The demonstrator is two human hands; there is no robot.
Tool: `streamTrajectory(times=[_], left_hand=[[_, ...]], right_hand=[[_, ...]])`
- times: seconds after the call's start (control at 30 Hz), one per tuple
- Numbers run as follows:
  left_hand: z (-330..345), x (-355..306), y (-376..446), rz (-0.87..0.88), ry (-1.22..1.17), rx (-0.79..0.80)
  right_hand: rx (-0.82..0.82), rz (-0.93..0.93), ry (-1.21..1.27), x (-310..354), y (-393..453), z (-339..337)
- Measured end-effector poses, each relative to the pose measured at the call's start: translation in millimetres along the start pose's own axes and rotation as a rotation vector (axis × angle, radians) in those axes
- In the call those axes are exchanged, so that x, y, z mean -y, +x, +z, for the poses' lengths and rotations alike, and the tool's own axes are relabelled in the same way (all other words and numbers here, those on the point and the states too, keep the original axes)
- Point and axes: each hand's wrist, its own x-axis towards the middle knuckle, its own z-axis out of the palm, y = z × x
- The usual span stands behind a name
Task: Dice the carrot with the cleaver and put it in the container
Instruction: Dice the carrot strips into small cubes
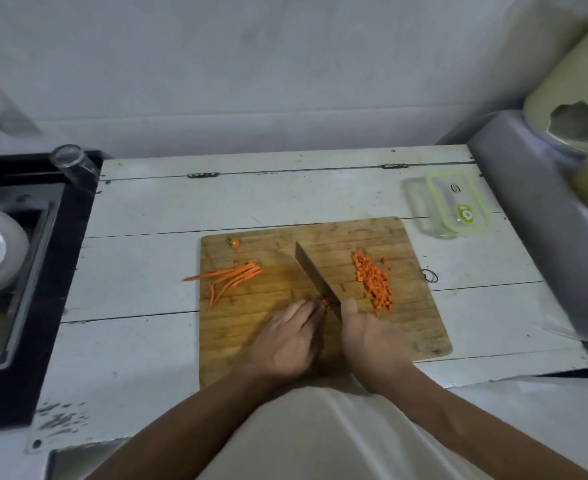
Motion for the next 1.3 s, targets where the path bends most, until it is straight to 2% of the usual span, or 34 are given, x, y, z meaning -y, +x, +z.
streamTrajectory(times=[0.13, 0.27, 0.4, 0.57, 0.77, 0.93, 1.17, 1.3], left_hand=[[-3.5, -5.4, -1.8, -0.013, -0.007, -0.001], [-7.2, -7.3, -7.2, -0.045, 0.002, 0.033], [-6.7, -4.8, -10.9, -0.099, -0.058, -0.009], [0.0, -2.3, -9.3, -0.001, 0.022, -0.057], [-1.6, -4.2, -7.9, 0.020, 0.014, -0.084], [2.9, -0.5, -19.6, -0.012, 0.065, -0.070], [3.4, -1.1, -21.9, -0.017, 0.085, -0.114], [5.6, 2.5, -19.5, -0.002, 0.065, -0.111]], right_hand=[[-0.040, 0.014, 0.120, 4.2, 27.8, -0.8], [-0.097, 0.110, 0.197, -12.6, 10.3, 1.2], [-0.057, 0.045, 0.101, -19.2, -13.9, 5.8], [0.046, 0.008, 0.013, -8.0, -19.2, 5.4], [-0.032, 0.011, 0.123, 12.6, 27.4, -0.3], [-0.101, 0.055, 0.171, -10.5, 2.5, 1.2], [0.044, 0.008, 0.033, -5.6, -20.2, 7.8], [0.001, 0.034, 0.079, 11.8, 5.8, 6.0]])
